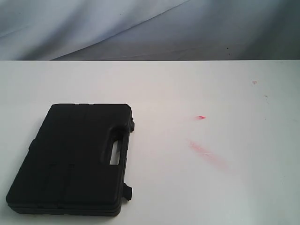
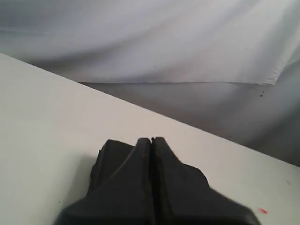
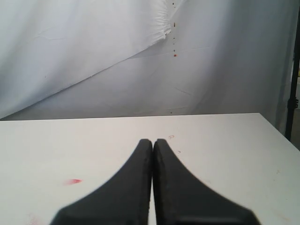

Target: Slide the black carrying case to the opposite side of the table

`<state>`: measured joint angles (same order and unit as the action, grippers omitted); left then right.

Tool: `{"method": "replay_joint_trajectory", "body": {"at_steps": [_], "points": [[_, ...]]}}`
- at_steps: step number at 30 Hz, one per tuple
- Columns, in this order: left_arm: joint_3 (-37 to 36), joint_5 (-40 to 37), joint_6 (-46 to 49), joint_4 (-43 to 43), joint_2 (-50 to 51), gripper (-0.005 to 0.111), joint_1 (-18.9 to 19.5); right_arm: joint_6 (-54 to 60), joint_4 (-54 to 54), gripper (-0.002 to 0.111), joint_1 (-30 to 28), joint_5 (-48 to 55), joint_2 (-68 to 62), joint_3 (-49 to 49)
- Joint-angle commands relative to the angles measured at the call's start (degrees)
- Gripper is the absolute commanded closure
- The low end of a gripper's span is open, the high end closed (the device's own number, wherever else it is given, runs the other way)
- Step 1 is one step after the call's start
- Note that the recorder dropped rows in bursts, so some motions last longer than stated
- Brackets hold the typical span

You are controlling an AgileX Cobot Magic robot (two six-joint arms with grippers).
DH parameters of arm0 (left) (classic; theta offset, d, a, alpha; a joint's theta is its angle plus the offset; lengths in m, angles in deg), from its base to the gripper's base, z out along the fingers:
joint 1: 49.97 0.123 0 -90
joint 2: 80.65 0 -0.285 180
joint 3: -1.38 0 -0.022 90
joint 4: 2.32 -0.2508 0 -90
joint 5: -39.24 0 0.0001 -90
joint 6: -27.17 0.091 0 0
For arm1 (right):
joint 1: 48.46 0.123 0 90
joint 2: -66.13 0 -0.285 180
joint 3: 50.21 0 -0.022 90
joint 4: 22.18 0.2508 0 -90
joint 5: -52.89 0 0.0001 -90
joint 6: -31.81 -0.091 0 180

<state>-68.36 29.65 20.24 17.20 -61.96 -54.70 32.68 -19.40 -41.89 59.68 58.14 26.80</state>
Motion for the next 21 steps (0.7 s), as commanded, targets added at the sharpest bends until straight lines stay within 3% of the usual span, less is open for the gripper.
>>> {"method": "replay_joint_trajectory", "body": {"at_steps": [1, 4, 7, 10, 13, 17, 21], "points": [[10.9, -7.4, 1.0, 1.4, 11.3, 0.107, 0.1, -0.1, 0.1, 0.108, -0.3, 0.0, 0.2, 0.2], [18.6, -13.4, 10.5, 9.5, 17.8, 0.107, 0.1, -0.1, 0.1, 0.108, -0.3, 0.0, 0.2, 0.2], [25.7, -21.3, 30.5, 24.1, 23.4, 0.107, 0.1, -0.1, 0.1, 0.108, -0.3, 0.0, 0.2, 0.2], [32.6, -30.2, 39.0, 32.2, 29.6, 0.107, 0.1, -0.1, 0.1, 0.108, -0.3, 0.0, 0.2, 0.2], [38.3, -37.7, 39.6, 33.1, 36.8, 0.107, -0.1, -0.1, 0.1, 0.108, -0.3, 0.0, 0.2, 0.2], [44.1, -38.4, 39.6, 32.2, 46.6, 0.107, -3.4, -0.1, 0.1, 0.108, -0.3, 0.0, 0.2, 0.2], [49.8, -38.5, 30.1, 18.3, 56.1, 0.107, -9.8, -0.1, 0.1, 0.108, -0.3, 0.0, 0.2, 0.2]]}}
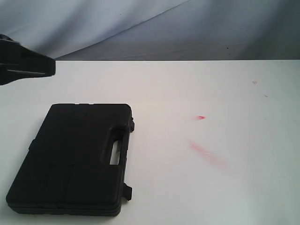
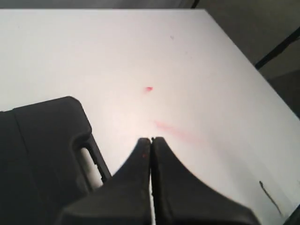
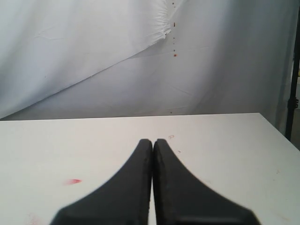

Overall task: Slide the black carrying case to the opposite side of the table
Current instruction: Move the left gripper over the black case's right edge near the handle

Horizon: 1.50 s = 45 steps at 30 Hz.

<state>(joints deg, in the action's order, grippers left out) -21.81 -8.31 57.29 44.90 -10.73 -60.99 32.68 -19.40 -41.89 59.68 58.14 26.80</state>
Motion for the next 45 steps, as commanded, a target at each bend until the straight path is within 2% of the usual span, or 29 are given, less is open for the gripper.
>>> {"method": "replay_joint_trajectory", "body": {"at_steps": [1, 4, 7, 10, 17, 22, 26, 34, 40, 43, 45], "points": [[4.9, -0.9, -11.6, -16.5, 7.1, 0.107, -5.3, -0.1, 0.1, 0.108, -0.3, 0.0, 0.2, 0.2], [9.0, -3.1, -20.1, -28.0, 11.7, 0.107, -9.2, -0.1, 0.1, 0.108, -0.3, 0.0, 0.2, 0.2], [13.3, -5.1, -26.6, -33.8, 15.6, 0.107, -13.9, -0.1, 0.1, 0.108, -0.3, 0.0, 0.2, 0.2], [17.6, -5.4, -38.0, -39.0, 20.4, 0.107, -19.1, -0.1, 0.1, 0.108, -0.3, 0.0, 0.2, 0.2], [24.6, -5.2, -44.7, -39.1, 28.1, 0.107, -25.8, -0.1, 0.1, 0.108, -0.3, 0.0, 0.2, 0.2], [31.4, -7.1, -49.6, -39.3, 34.1, 0.107, -29.3, 0.0, 0.1, 0.108, -0.3, 0.0, 0.2, 0.2], [36.8, -9.9, -51.6, -40.9, 38.9, 0.107, -31.2, 0.0, 0.1, 0.108, -0.3, 0.0, 0.2, 0.2], [42.6, -21.2, -63.4, -55.5, 44.7, 0.107, -32.5, 0.0, 0.1, 0.108, -0.3, 0.0, 0.2, 0.2], [42.6, -19.8, -66.7, -53.5, 45.5, 0.107, -32.3, 0.0, 0.1, 0.108, -0.3, 0.0, 0.2, 0.2], [42.6, -19.7, -74.2, -54.9, 45.5, 0.107, -32.3, 0.0, 0.1, 0.108, -0.3, 0.0, 0.2, 0.2], [42.6, -18.9, -75.5, -55.2, 45.5, 0.107, -32.3, 0.0, 0.1, 0.108, -0.3, 0.0, 0.2, 0.2]]}}
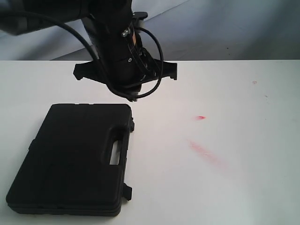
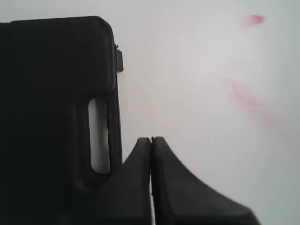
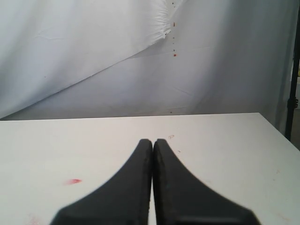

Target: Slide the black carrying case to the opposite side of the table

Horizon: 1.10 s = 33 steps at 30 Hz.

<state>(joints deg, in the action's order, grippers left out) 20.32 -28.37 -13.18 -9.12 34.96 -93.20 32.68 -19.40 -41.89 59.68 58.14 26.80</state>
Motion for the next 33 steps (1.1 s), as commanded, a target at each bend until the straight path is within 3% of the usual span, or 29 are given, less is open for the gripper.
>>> {"method": "replay_joint_trajectory", "body": {"at_steps": [1, 8, 20, 25, 30, 33], "points": [[0.5, 1.9, -4.5, -1.3, -0.2, 0.107, -0.1, 0.0, 0.1, 0.108, -0.3, 0.0, 0.2, 0.2], [0.5, 1.8, -7.4, -2.9, 0.2, 0.107, 3.4, 0.0, 0.1, 0.108, -0.3, 0.0, 0.2, 0.2], [0.5, -1.6, -2.4, -1.9, 4.1, 0.106, 3.4, 0.0, 0.1, 0.108, -0.3, 0.0, 0.2, 0.2], [0.5, -0.9, -1.2, 0.0, 7.7, 0.094, 3.4, 0.0, 0.1, 0.108, -0.3, 0.0, 0.2, 0.2], [0.5, 2.8, 0.3, 0.5, 10.1, 0.075, 3.4, 0.0, 0.1, 0.108, -0.3, 0.0, 0.2, 0.2], [0.5, 3.1, 0.3, 0.5, 11.2, 0.074, 3.3, 0.0, 0.1, 0.108, -0.3, 0.0, 0.2, 0.2]]}}
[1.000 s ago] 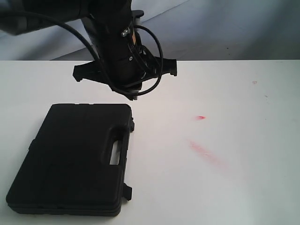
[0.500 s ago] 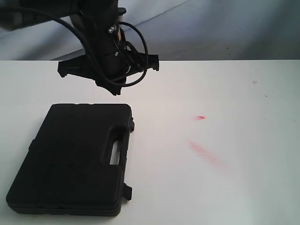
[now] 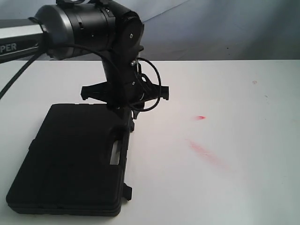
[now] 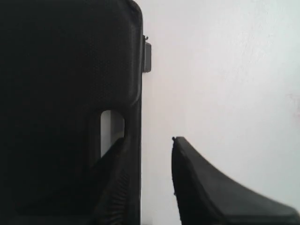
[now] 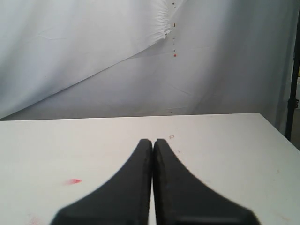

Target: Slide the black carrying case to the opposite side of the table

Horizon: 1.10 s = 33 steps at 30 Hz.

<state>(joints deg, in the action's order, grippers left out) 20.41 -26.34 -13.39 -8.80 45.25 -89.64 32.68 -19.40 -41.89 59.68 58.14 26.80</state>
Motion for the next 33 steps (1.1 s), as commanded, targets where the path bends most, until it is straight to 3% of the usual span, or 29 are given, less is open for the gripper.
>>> {"method": "replay_joint_trajectory", "body": {"at_steps": [1, 24, 33], "points": [[0.4, 1.1, 0.6, 0.2, 1.4, 0.074, -0.2, 0.0, 0.1, 0.108, -0.3, 0.0, 0.2, 0.2], [0.3, -0.7, 0.3, -1.3, 6.1, 0.074, -0.2, 0.0, 0.1, 0.108, -0.3, 0.0, 0.2, 0.2], [-6.5, 2.7, 0.3, -1.3, 6.1, 0.080, -0.2, 0.0, 0.1, 0.108, -0.3, 0.0, 0.2, 0.2]]}}
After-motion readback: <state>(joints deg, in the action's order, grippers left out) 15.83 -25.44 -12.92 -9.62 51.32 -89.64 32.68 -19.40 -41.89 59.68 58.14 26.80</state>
